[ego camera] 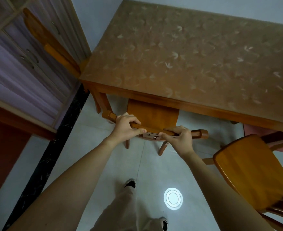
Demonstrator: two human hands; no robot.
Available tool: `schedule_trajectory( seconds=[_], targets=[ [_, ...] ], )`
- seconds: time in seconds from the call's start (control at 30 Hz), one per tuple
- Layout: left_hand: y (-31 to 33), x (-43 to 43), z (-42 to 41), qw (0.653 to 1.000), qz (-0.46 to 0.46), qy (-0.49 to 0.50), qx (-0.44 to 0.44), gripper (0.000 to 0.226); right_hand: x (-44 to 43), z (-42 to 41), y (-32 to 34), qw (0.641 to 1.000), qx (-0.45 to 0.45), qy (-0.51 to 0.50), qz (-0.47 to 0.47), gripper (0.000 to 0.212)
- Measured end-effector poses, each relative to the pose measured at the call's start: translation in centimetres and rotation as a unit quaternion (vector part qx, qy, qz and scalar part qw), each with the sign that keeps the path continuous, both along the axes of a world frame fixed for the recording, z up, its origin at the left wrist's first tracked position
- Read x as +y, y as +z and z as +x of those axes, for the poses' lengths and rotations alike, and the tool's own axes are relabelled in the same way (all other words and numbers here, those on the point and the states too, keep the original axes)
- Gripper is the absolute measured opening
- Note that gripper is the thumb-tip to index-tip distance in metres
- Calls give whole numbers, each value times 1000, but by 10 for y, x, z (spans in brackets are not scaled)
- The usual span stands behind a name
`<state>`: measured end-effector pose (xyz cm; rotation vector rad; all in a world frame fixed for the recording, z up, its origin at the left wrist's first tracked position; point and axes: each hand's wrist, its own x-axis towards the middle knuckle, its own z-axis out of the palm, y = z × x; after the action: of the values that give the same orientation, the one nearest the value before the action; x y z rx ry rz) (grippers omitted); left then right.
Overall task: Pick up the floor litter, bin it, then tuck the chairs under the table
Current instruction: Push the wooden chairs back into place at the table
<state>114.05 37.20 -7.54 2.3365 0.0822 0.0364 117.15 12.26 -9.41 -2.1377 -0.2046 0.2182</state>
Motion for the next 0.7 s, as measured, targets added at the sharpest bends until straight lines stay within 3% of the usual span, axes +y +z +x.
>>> schedule_trajectory(
  seconds=[0.27,0.47,0.7],
  targets=[
    [0,42,73,1000,5,-13,4,39,41,64,0,999,19,-25,10,63],
    [-1,64,116,1000,-1,-19,11,32,65,100,6,1000,0,-27,16,45],
    [2,72,148,1000,-1,-24,7,27,75,132,10,999,-19,-21,23,45]
  ],
)
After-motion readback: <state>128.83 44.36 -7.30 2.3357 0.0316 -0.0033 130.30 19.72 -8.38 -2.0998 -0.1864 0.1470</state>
